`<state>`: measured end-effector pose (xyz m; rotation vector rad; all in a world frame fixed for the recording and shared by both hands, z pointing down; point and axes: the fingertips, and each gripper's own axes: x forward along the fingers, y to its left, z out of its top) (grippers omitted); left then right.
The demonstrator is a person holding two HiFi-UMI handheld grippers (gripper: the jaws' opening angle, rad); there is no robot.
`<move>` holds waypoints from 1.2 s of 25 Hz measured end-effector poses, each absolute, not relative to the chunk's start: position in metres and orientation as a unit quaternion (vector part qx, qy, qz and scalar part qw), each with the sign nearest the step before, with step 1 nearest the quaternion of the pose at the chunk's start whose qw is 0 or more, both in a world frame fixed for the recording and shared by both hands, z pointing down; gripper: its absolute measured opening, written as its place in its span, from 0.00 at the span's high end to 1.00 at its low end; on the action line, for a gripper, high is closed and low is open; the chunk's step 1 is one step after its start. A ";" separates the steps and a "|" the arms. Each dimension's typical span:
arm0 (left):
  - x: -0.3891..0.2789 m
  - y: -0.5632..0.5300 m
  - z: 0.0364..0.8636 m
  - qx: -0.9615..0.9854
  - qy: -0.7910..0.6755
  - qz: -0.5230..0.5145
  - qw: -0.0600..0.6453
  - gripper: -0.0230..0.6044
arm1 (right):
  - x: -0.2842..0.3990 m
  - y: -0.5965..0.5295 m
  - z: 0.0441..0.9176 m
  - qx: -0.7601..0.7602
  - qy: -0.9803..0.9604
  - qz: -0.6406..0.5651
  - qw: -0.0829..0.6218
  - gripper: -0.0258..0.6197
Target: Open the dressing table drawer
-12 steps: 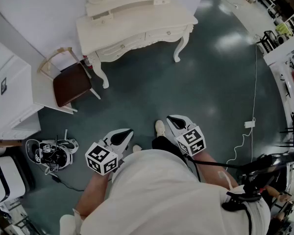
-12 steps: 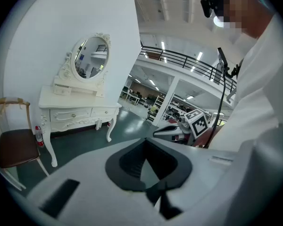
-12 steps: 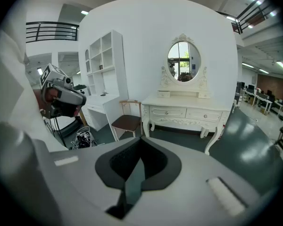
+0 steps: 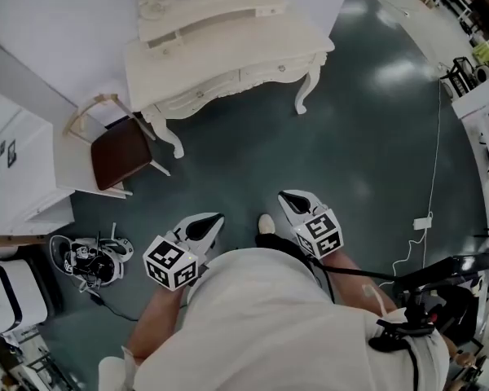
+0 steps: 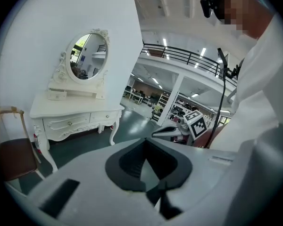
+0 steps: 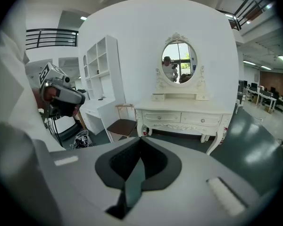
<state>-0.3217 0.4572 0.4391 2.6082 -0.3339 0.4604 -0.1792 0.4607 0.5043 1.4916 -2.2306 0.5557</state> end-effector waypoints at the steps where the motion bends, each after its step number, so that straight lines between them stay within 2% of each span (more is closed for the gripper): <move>1: -0.307 0.449 0.435 0.950 -0.123 0.168 0.233 0.97 | -0.166 0.451 0.503 0.531 -0.799 0.198 0.199 0.96; 4: -0.264 0.429 0.429 0.949 -0.125 0.173 0.230 0.97 | -0.123 0.425 0.503 0.528 -0.802 0.195 0.200 0.89; 11: -0.175 0.382 0.428 0.948 -0.125 0.184 0.230 0.97 | -0.029 0.379 0.514 0.537 -0.794 0.208 0.195 0.90; 17: -0.140 0.339 0.432 0.947 -0.121 0.186 0.234 0.97 | 0.000 0.336 0.530 0.538 -0.791 0.222 0.191 0.91; 30: -0.084 0.155 0.429 0.959 -0.053 0.174 0.217 0.97 | 0.059 0.172 0.528 0.589 -0.748 0.231 0.201 0.91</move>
